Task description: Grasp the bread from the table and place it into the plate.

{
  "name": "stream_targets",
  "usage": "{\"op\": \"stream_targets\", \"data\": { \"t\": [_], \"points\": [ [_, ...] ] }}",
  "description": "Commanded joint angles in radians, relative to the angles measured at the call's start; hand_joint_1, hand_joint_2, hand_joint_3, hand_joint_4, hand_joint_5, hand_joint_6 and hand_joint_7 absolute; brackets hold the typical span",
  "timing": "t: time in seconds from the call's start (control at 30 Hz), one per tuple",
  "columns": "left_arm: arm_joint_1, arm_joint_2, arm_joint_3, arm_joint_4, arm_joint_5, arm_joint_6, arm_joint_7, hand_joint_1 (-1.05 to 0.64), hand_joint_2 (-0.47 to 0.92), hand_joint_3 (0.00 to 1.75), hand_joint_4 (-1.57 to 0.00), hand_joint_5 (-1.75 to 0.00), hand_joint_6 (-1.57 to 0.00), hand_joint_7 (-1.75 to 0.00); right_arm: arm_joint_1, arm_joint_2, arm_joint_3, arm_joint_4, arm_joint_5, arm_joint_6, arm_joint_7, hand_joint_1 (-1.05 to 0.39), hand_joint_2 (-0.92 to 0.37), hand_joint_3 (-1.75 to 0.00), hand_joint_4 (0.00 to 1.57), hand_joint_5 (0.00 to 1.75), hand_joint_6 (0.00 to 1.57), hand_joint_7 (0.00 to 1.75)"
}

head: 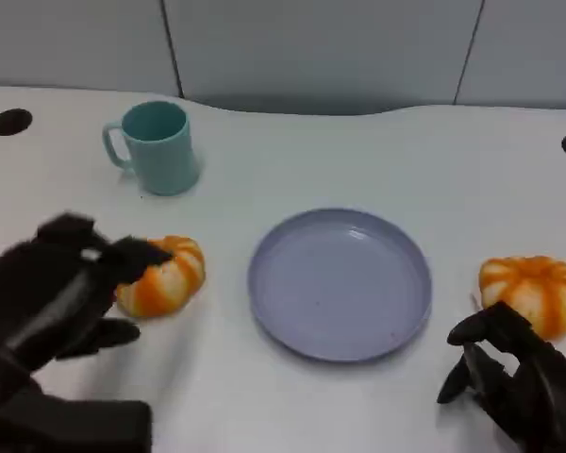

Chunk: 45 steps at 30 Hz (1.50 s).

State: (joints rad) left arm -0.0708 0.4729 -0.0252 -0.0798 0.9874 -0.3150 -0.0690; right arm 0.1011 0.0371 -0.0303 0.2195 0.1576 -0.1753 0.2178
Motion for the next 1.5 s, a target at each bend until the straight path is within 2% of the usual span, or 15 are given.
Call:
{"op": "stream_targets", "data": {
  "t": [0.03,0.07,0.13,0.37,0.53,0.63,0.87,1.0,1.2,1.37,1.4,1.43,1.47,1.5],
  "points": [
    [-0.044,0.041,-0.058,0.006,0.052,0.095,-0.065,-0.75,0.92,0.09,0.0,-0.27,-0.16,-0.02,-0.007,-0.006,0.001,0.008,-0.009,-0.015,-0.007,-0.31,-0.86,-0.37,0.61,1.75,0.36,1.75],
    [-0.06,0.043,-0.07,0.014,0.053,0.113,-0.079,-0.76,0.92,0.08,0.0,-0.19,-0.12,-0.02,-0.007,-0.007,0.0,0.011,-0.006,-0.018,-0.002,-0.31,-0.86,-0.38,0.61,1.75,0.36,1.75],
    [-0.077,0.048,-0.088,0.021,0.051,0.137,-0.093,-0.76,0.92,0.07,0.0,-0.15,-0.1,-0.02,-0.008,-0.008,0.0,0.015,-0.003,-0.022,0.003,-0.31,-0.86,-0.38,0.62,1.75,0.36,1.75],
    [-0.263,0.041,-0.181,0.241,-0.032,0.183,-0.226,-0.74,0.92,0.04,0.0,-0.11,-0.1,-0.01,0.001,-0.009,0.002,-0.003,-0.01,-0.01,-0.006,-0.32,-0.85,-0.38,0.65,1.75,0.37,1.75],
    [-0.332,0.049,-0.236,0.342,-0.069,0.19,-0.239,-0.76,0.92,0.05,0.0,-0.08,-0.1,-0.01,0.007,-0.008,0.003,-0.015,-0.009,-0.001,-0.012,-0.33,-0.85,-0.37,0.65,1.75,0.38,1.75],
    [-0.474,-0.011,-0.301,0.619,-0.089,0.192,-0.24,-0.79,0.92,0.05,-0.01,-0.09,-0.1,-0.01,0.016,-0.007,-0.001,-0.022,0.016,0.005,0.006,-0.34,-0.85,-0.37,0.65,1.75,0.38,1.75],
    [-0.638,-0.096,-0.398,0.992,-0.11,0.142,-0.101,-0.79,0.91,0.02,-0.04,-0.12,-0.12,-0.02,0.019,-0.006,-0.002,-0.023,0.021,-0.004,0.008,-0.33,-0.85,-0.36,0.66,1.75,0.4,1.75],
    [-0.705,-0.145,-0.439,1.164,-0.133,0.117,-0.032,-0.76,0.91,0.01,-0.04,-0.15,-0.13,-0.02,0.019,-0.003,-0.001,-0.032,0.025,0.021,0.0,-0.34,-0.85,-0.36,0.66,1.75,0.4,1.75],
    [-0.737,-0.173,-0.481,1.274,-0.155,0.094,0.039,-0.75,0.9,0.0,-0.03,-0.18,-0.14,-0.01,0.037,-0.002,0.007,-0.056,0.009,0.03,-0.017,-0.33,-0.84,-0.37,0.66,1.75,0.4,1.75],
    [-0.731,-0.203,-0.507,1.345,-0.167,0.085,0.145,-0.58,0.88,0.0,-0.18,-0.31,-0.3,-0.07,0.073,-0.002,0.018,-0.108,-0.001,0.054,-0.036,-0.33,-0.86,-0.37,0.6,1.75,0.36,1.75],
    [-0.728,-0.205,-0.498,1.352,-0.184,0.076,0.16,-0.5,0.89,0.0,-0.25,-0.4,-0.43,-0.14,0.075,-0.002,0.017,-0.11,0.003,0.05,-0.033,-0.32,-0.86,-0.37,0.6,1.75,0.36,1.75],
    [-0.727,-0.206,-0.491,1.358,-0.197,0.069,0.17,-0.41,0.91,0.01,-0.29,-0.88,-0.51,-0.51,0.077,-0.003,0.016,-0.111,0.006,0.048,-0.031,-0.32,-0.86,-0.36,0.61,1.75,0.36,1.75],
    [-0.72,-0.205,-0.479,1.363,-0.216,0.049,0.201,-0.38,0.91,0.01,-0.28,-1.07,-0.47,-0.77,0.078,-0.003,0.015,-0.11,0.008,0.044,-0.028,-0.33,-0.86,-0.36,0.61,1.75,0.36,1.75],
    [-0.714,-0.203,-0.475,1.368,-0.225,0.031,0.234,-0.34,0.92,0.02,-0.36,-1.34,-0.45,-1.11,0.079,-0.003,0.015,-0.109,0.008,0.041,-0.026,-0.33,-0.87,-0.36,0.6,1.75,0.36,1.75]
  ]
}}
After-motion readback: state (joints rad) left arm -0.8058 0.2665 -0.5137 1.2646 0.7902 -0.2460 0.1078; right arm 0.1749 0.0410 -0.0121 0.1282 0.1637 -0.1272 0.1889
